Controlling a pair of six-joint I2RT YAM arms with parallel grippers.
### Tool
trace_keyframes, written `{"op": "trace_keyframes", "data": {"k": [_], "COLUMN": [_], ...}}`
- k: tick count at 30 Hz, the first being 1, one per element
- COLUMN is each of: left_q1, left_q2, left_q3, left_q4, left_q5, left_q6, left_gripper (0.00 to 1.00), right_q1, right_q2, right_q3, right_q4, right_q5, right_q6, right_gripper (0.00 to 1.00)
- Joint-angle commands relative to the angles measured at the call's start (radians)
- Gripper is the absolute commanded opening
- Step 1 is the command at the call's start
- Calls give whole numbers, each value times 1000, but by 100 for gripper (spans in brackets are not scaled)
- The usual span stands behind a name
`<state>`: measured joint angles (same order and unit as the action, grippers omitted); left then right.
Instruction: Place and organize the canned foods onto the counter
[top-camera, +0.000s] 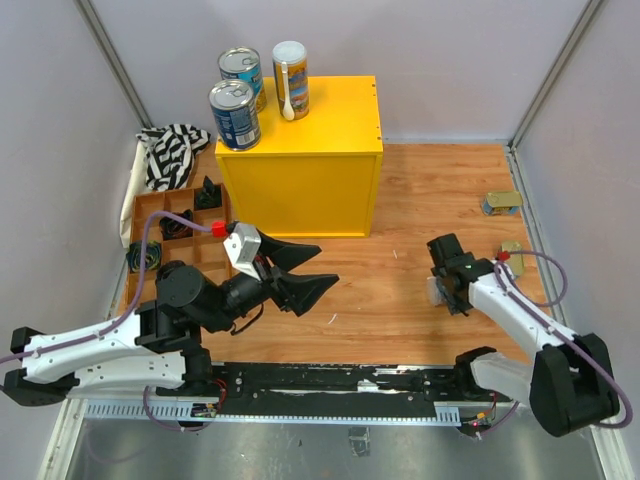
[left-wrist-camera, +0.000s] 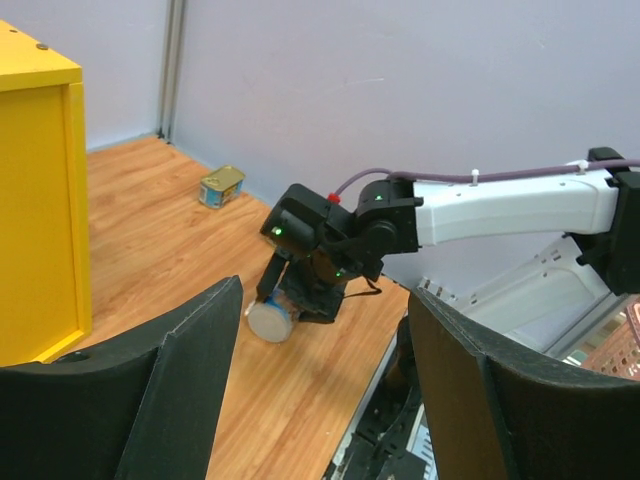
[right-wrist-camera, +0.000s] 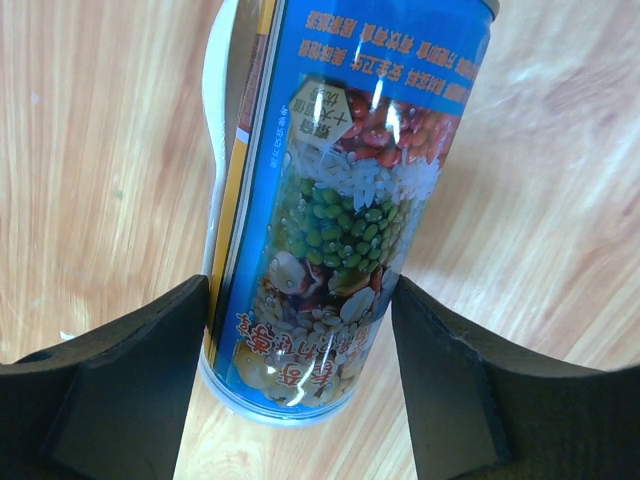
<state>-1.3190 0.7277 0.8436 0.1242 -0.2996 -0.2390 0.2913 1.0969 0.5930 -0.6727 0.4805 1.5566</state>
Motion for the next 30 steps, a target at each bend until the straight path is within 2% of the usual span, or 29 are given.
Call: {"op": "trace_keyframes", "data": {"k": [1, 7, 13, 19, 24, 30], "left_q1": [-7, -8, -7, -6, -7, -6], "left_q2": [-51, -114, -157, -218, -260, -254], "left_q3": [-38, -108, -141, -153, -129, -64], "left_q4": [2, 9, -17, -55, -99, -159], "left_q5": [-21, -47, -74, -105, -122, -118], "left_q6": [-24, -55, -67, -75, -82, -68], "left_gripper": [72, 71, 71, 71, 71, 71], "right_q1": [179, 410, 559, 616, 633, 645], "right_q2": [124, 293, 373, 388, 340, 268], "right_q3": [75, 239, 365, 408, 344, 224], "right_q4": [-10, 36, 148, 231, 332, 553], "right_q5": [3, -19, -93, -154, -220, -287], "right_q6": [72, 119, 154, 203, 295, 455], "right_gripper": [37, 37, 32, 29, 25, 24]}}
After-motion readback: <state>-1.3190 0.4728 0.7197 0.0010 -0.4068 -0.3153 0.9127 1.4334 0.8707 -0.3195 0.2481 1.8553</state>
